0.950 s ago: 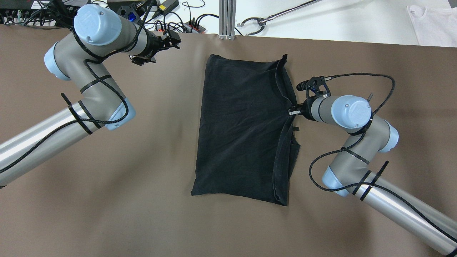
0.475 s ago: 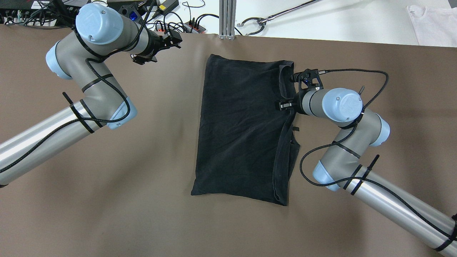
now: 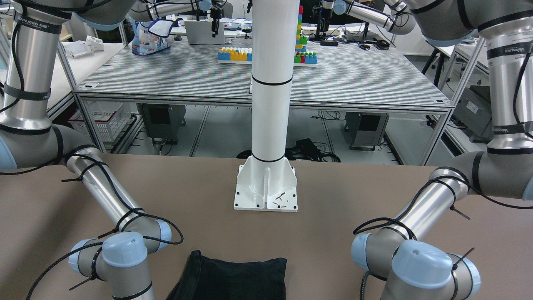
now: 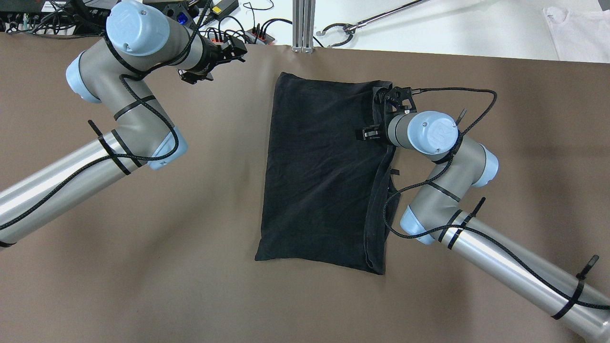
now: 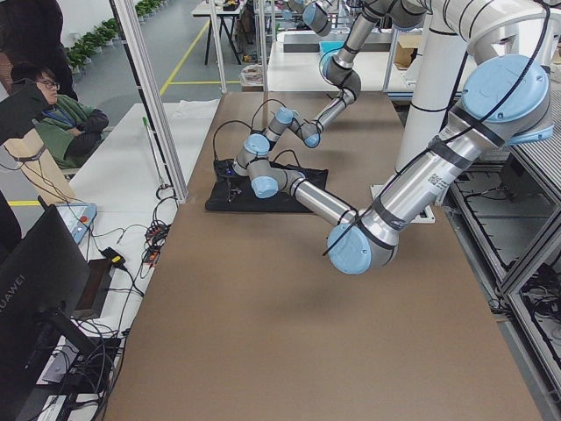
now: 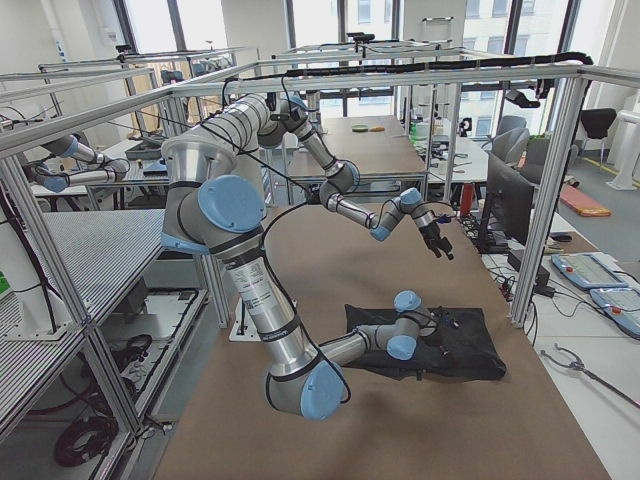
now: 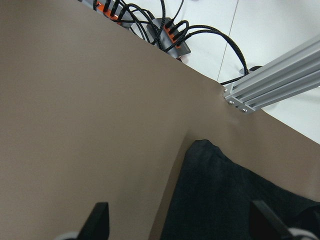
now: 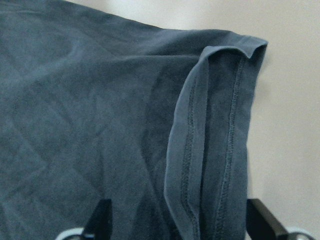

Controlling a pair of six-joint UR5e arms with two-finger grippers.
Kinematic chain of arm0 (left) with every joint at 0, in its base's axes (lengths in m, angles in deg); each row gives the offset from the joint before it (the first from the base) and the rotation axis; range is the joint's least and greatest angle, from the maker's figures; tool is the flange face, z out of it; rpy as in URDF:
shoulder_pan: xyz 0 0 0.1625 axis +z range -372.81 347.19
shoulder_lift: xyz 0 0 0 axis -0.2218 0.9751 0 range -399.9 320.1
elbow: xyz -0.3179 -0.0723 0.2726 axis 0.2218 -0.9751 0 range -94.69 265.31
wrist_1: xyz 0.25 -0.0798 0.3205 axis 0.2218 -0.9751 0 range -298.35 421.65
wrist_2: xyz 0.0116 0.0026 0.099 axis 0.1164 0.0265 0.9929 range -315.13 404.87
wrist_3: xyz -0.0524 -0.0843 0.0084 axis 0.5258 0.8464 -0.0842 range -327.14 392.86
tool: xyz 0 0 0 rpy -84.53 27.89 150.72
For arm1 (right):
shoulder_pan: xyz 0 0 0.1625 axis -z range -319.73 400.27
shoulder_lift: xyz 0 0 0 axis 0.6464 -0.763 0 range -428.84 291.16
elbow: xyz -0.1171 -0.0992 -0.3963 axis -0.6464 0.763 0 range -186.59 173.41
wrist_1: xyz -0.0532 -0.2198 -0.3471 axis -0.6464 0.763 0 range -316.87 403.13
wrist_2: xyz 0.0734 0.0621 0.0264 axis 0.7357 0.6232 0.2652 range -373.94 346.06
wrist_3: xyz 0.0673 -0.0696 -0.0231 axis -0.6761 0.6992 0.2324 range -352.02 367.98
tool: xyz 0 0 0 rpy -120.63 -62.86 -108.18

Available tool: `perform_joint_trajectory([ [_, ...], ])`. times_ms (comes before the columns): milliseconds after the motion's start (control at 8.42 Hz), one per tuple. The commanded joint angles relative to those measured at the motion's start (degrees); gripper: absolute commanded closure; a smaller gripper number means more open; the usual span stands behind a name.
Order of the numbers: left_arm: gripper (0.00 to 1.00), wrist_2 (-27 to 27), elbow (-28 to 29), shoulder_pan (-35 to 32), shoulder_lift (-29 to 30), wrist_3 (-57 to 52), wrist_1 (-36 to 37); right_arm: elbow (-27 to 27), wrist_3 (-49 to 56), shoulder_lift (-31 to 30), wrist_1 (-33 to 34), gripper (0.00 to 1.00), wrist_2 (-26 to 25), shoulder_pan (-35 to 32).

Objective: Fold clothes

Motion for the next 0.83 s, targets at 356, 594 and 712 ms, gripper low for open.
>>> perform_joint_trajectory([
  [356, 0.00, 0.00, 3.74, 0.09, 3.95, 0.02, -0.13, -0.22, 3.74, -3.96, 0.71, 0.06, 3.46, -3.41],
  [594, 0.00, 0.00, 3.83, 0.18, 4.31, 0.02, -0.13, -0.92, 7.52, -8.08, 0.18, 0.06, 5.16, -5.88],
  [712, 0.00, 0.00, 3.83, 0.35, 4.31, 0.02, -0.13, -1.71, 7.53, -8.97, 0.09, 0.06, 5.86, -6.15],
])
